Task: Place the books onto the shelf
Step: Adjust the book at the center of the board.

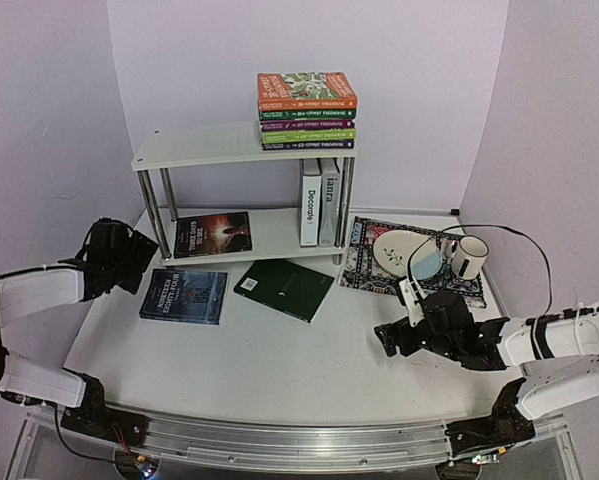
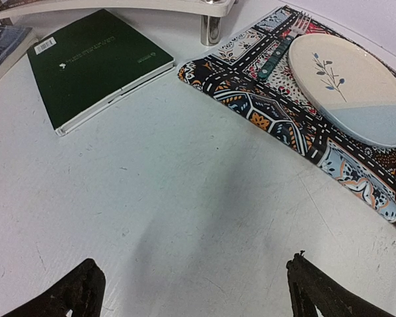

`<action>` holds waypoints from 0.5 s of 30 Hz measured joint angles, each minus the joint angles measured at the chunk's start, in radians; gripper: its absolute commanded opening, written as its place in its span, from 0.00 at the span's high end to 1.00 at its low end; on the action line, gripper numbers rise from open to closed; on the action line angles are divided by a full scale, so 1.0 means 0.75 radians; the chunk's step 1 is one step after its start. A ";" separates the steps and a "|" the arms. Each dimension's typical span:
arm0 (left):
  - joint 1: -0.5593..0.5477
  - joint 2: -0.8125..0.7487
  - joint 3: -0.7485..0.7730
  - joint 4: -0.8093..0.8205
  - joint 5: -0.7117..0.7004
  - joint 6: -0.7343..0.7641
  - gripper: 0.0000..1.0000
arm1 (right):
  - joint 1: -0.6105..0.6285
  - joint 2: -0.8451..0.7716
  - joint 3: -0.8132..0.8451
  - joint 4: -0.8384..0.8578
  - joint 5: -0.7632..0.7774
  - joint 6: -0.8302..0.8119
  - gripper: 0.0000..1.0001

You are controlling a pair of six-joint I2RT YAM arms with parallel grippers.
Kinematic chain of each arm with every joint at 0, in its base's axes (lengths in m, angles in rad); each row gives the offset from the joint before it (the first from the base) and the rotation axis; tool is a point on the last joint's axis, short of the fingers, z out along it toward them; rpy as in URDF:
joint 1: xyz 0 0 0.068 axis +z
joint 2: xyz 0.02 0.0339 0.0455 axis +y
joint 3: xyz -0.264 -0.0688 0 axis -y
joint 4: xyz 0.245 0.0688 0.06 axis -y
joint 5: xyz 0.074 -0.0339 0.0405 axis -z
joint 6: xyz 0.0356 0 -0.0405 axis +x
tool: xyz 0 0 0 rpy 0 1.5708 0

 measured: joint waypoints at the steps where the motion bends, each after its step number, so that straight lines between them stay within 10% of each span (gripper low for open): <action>1: 0.000 0.027 0.052 -0.038 0.000 0.079 0.11 | 0.000 0.000 0.000 0.000 0.000 0.000 0.04; 15: 0.001 0.334 0.150 -0.264 -0.016 0.587 0.06 | 0.000 0.000 0.000 -0.001 -0.003 -0.001 0.04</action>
